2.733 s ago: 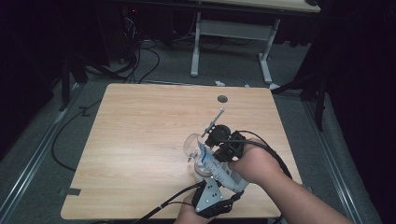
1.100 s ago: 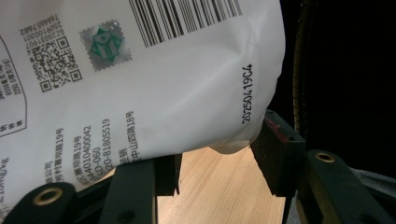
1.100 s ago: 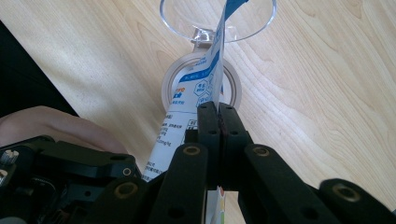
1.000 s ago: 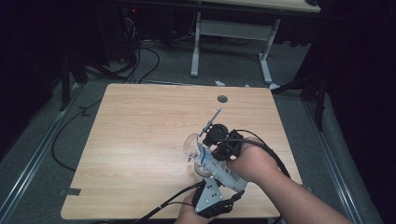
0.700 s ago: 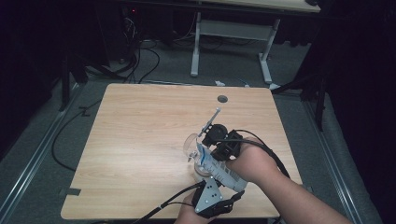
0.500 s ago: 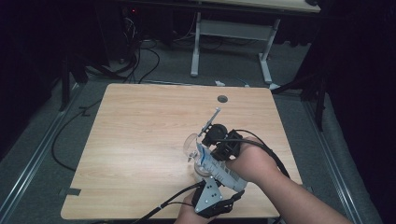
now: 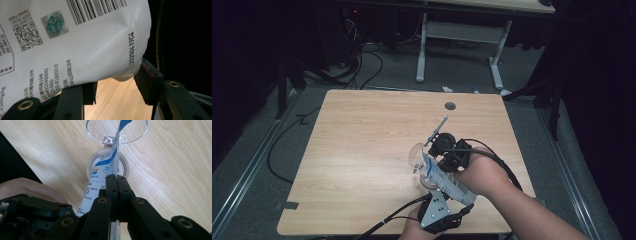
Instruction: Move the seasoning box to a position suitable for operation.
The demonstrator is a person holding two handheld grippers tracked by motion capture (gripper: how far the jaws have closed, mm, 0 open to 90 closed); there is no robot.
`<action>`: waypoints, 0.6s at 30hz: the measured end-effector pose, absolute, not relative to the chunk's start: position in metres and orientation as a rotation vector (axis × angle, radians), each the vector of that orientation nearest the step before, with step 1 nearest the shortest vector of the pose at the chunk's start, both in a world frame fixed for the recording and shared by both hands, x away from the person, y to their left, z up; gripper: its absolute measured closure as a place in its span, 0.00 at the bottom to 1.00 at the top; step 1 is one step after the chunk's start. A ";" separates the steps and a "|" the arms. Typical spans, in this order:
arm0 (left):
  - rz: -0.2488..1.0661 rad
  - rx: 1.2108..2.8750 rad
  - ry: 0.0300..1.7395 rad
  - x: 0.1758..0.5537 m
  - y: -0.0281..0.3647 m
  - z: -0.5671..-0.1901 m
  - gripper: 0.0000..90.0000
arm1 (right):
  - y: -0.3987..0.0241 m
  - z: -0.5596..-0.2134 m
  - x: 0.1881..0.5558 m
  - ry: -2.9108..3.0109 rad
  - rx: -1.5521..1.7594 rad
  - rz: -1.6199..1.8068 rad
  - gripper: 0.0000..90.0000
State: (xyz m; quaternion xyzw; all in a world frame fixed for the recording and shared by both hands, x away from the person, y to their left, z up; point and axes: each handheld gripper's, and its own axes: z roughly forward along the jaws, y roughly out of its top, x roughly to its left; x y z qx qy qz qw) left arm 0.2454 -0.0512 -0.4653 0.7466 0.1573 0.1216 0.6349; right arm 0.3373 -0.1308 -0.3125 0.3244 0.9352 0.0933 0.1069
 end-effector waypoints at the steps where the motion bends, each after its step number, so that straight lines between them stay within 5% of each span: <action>1: 0.278 1.705 0.360 0.245 -0.051 -0.465 0.61 | -0.131 -0.313 0.337 2.754 0.955 0.275 1.00; 18: 0.272 1.692 0.370 0.246 -0.051 -0.464 0.61 | -0.129 -0.314 0.338 2.753 0.946 0.279 1.00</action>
